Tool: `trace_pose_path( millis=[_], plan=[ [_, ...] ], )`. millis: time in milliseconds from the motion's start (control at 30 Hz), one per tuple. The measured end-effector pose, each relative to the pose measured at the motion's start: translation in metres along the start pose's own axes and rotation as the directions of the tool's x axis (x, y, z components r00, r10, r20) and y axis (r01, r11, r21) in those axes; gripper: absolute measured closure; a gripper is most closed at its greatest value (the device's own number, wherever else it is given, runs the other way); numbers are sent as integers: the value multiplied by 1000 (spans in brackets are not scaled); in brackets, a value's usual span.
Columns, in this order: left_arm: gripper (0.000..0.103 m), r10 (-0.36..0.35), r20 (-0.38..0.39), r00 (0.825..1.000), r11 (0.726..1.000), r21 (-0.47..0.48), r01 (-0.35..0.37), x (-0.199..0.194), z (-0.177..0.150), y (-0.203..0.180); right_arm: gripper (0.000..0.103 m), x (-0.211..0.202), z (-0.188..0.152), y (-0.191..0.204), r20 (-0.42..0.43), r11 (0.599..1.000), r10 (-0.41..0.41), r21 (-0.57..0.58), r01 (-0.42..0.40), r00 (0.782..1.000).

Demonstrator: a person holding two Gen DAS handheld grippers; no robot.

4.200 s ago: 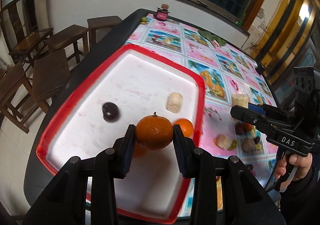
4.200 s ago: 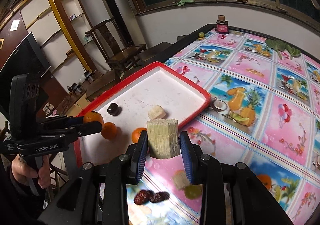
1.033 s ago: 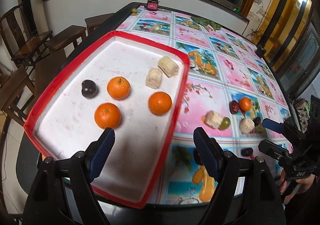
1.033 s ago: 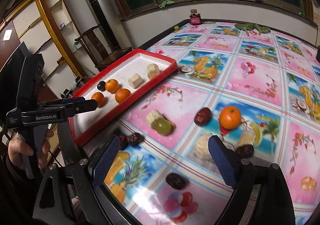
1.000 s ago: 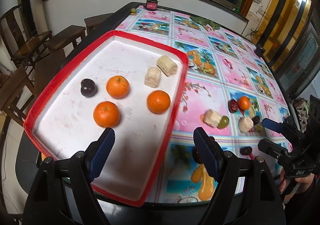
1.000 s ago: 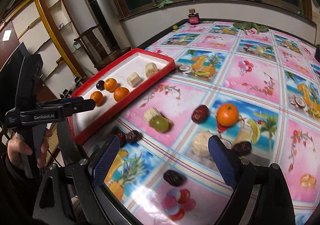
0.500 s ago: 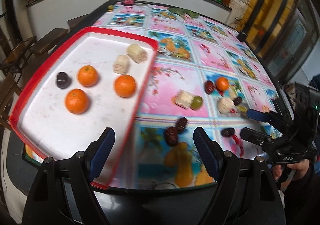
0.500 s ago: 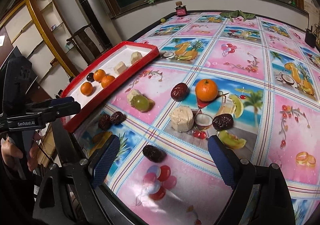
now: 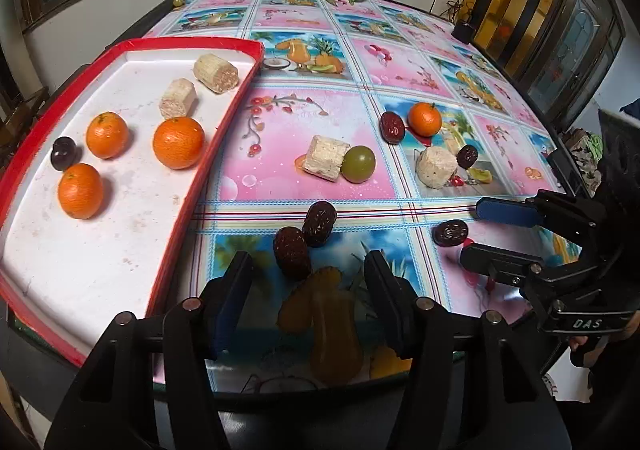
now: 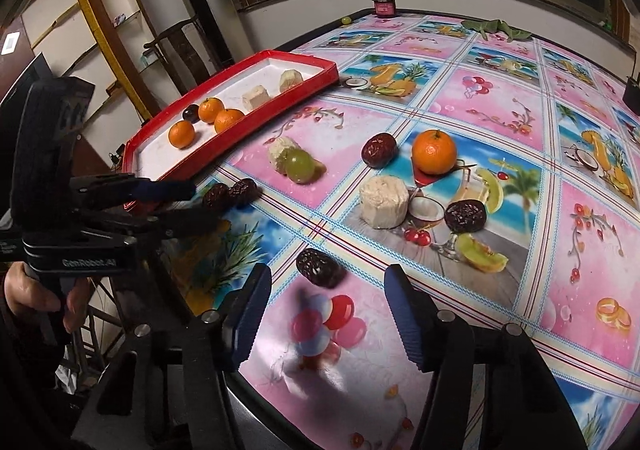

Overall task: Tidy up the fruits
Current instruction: 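Grasp a dark red date with the left tool while the right tool grasps a round pale cake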

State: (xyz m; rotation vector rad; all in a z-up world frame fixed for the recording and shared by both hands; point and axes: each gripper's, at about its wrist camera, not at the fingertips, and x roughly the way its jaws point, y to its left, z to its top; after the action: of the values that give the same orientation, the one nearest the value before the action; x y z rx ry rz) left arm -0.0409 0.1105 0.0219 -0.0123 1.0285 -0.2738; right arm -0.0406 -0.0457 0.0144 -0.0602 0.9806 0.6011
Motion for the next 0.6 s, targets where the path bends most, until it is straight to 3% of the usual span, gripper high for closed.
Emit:
trace_pose_path(
  millis=[233, 367, 600],
  plan=[
    [63, 2, -5, 1000, 1000, 1, -2, 11, 4, 0, 52, 10, 4, 4, -12, 1000, 14, -5, -15, 1000],
    [87, 18, -2, 1000, 1000, 7, -18, 11, 3, 2, 52, 8, 8, 1, 1, 1000, 7, 0, -7, 1000],
    [87, 3, -4, 1000, 1000, 9, -3, 8, -1, 2, 52, 14, 24, -15, 17, 998, -43, 51, 42, 999]
  ],
)
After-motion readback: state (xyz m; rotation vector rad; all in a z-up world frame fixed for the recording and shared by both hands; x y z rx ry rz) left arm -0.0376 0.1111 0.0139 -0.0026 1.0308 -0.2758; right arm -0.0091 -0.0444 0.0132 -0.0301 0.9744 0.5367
